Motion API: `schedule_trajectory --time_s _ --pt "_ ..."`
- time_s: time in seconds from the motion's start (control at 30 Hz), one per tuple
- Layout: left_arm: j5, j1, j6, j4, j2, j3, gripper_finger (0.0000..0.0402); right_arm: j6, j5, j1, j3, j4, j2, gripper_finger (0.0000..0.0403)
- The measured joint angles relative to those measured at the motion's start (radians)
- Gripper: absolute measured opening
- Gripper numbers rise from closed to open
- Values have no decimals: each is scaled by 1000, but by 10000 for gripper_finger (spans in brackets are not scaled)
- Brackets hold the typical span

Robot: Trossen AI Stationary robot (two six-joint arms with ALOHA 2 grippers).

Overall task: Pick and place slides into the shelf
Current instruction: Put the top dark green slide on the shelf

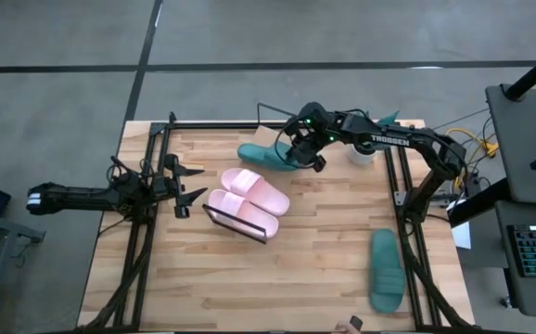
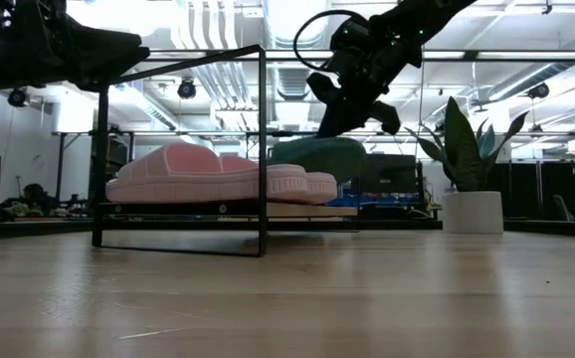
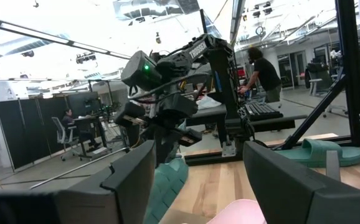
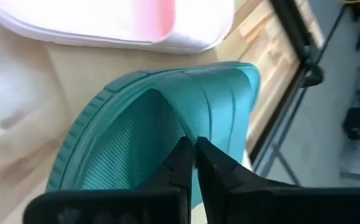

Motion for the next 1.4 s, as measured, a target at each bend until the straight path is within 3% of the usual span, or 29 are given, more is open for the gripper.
schedule_trajectory --time_s 0.23,0.43,0.73,1.1,1.4 --pt "0 0 0 0 0 0 228 52 -10 0 -19 -35 0 8" --pt "0 0 0 0 0 0 228 153 -121 0 -34 -47 0 8" --pt "0 0 0 0 0 0 228 252 -127 10 -37 -43 0 14" --pt "0 0 0 0 0 0 228 272 -128 15 -36 -40 0 101" --pt "0 0 0 0 0 0 228 383 -127 22 26 -38 0 160"
